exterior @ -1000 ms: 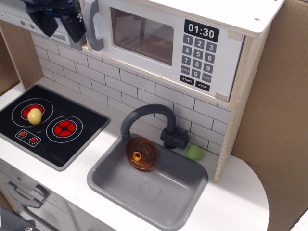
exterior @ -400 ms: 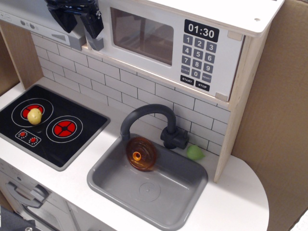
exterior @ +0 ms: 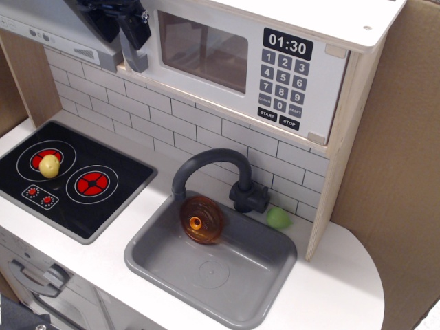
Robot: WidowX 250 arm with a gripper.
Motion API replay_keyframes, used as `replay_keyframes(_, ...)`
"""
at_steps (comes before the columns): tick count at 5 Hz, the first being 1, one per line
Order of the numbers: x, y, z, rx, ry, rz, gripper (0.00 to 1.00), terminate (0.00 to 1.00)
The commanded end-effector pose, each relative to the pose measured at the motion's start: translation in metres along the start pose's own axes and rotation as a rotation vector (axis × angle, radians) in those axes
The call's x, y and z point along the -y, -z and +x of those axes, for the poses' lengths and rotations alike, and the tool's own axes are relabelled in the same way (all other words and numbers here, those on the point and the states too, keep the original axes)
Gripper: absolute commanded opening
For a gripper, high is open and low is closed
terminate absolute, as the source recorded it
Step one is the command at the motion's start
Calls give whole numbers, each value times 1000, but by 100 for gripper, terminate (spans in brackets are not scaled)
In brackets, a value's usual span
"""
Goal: Open microwave
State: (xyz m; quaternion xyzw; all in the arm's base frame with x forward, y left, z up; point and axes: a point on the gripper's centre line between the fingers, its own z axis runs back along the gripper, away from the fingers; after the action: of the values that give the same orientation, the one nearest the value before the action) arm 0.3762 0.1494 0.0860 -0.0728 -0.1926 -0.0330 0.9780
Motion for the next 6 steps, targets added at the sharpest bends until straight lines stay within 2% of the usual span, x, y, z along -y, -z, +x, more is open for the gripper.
replay_keyframes(1, -1, -15, 9, 84, 9, 25, 0, 0)
replay_keyframes(2, 7, -12, -8, 78, 41, 39, 0, 0)
replay_keyframes(4, 20, -35, -53, 53, 72, 2, 0, 0)
replay_keyframes(5, 37, -51, -72, -53, 13, -34, 100, 0)
replay_keyframes(6, 59, -77, -73, -123, -100, -89, 100, 0)
